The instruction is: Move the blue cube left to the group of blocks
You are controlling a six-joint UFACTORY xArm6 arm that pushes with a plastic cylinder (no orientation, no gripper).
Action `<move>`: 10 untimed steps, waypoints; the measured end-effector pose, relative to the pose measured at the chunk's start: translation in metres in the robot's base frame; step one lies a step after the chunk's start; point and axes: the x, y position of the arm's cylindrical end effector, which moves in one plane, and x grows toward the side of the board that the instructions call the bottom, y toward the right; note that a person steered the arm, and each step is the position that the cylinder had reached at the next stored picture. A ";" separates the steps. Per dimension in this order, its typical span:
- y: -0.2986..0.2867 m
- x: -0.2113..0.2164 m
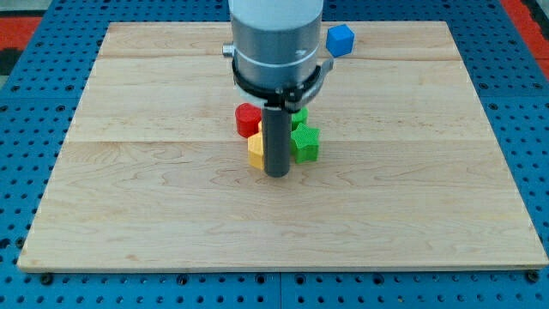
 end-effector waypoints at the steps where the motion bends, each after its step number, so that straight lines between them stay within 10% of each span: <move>1: 0.058 0.043; 2: 0.155 0.077; 4: 0.259 -0.173; 6: 0.192 -0.252; 8: -0.010 -0.195; 10: 0.015 -0.249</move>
